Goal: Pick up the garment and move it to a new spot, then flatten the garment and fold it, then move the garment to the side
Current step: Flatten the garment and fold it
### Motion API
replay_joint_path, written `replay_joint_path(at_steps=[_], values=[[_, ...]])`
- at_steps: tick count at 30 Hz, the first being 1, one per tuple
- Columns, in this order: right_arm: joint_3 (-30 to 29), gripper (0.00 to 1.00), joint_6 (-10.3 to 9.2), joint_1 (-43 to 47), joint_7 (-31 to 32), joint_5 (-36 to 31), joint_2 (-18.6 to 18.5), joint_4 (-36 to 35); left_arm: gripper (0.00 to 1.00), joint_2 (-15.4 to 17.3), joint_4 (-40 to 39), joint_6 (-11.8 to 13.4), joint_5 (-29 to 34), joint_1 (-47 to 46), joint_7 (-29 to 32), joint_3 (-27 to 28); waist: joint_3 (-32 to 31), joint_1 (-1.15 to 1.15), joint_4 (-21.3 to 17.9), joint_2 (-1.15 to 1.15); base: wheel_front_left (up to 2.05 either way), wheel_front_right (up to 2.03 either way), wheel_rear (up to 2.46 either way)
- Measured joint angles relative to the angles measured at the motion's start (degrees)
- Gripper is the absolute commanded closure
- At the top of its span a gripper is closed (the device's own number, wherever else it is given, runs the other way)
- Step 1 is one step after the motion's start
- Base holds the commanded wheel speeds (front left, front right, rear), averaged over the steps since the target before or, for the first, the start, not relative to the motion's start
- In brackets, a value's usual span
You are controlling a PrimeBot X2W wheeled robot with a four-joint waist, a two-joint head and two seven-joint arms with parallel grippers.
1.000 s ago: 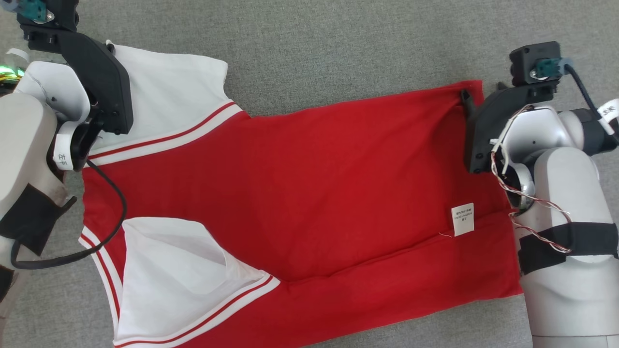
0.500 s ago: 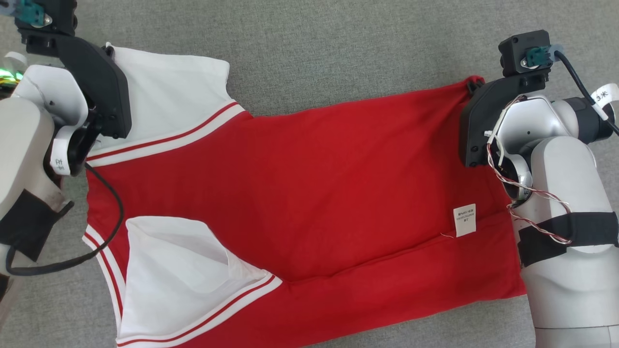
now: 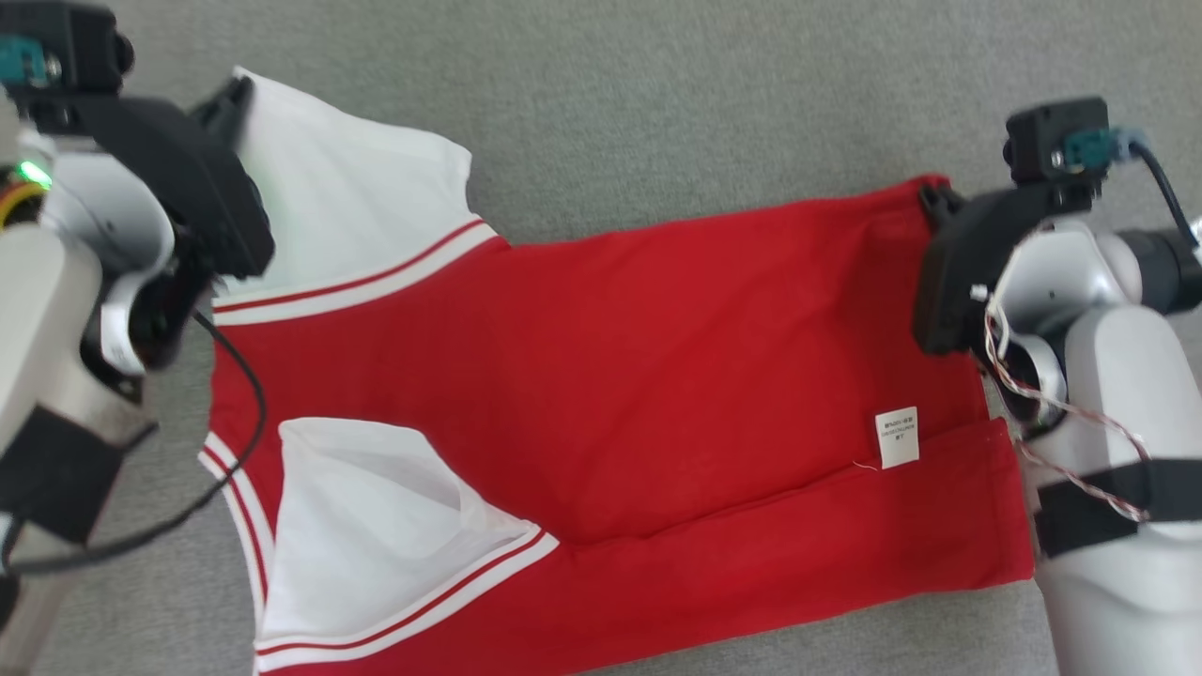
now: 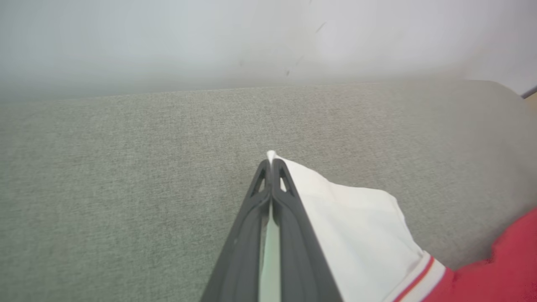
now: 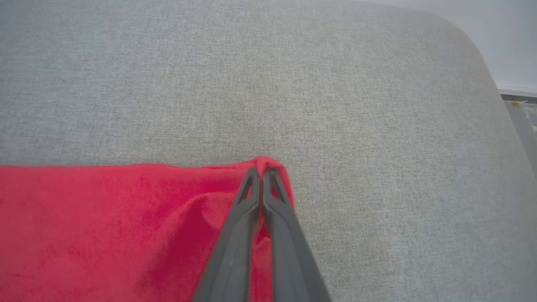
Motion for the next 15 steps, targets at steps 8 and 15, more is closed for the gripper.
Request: replay_joint_path(at_steps=[8,15], values=[[0.5,1.00,0.00,6.8,0.9,2.7,-3.1,-4.9,1.00,0.4,-9.4,-0.4,-6.7,11.3,-4.1,4.1,-3.9,-0.01,1.9,0.00,0.00,0.00,0.00],[2.8,1.00,0.00,12.0,1.4,4.3,-5.5,-7.7,1.00,2.9,-19.1,1.3,-10.8,23.4,-6.9,7.1,-8.3,-0.01,3.6,-0.01,0.00,0.00,0.00]])
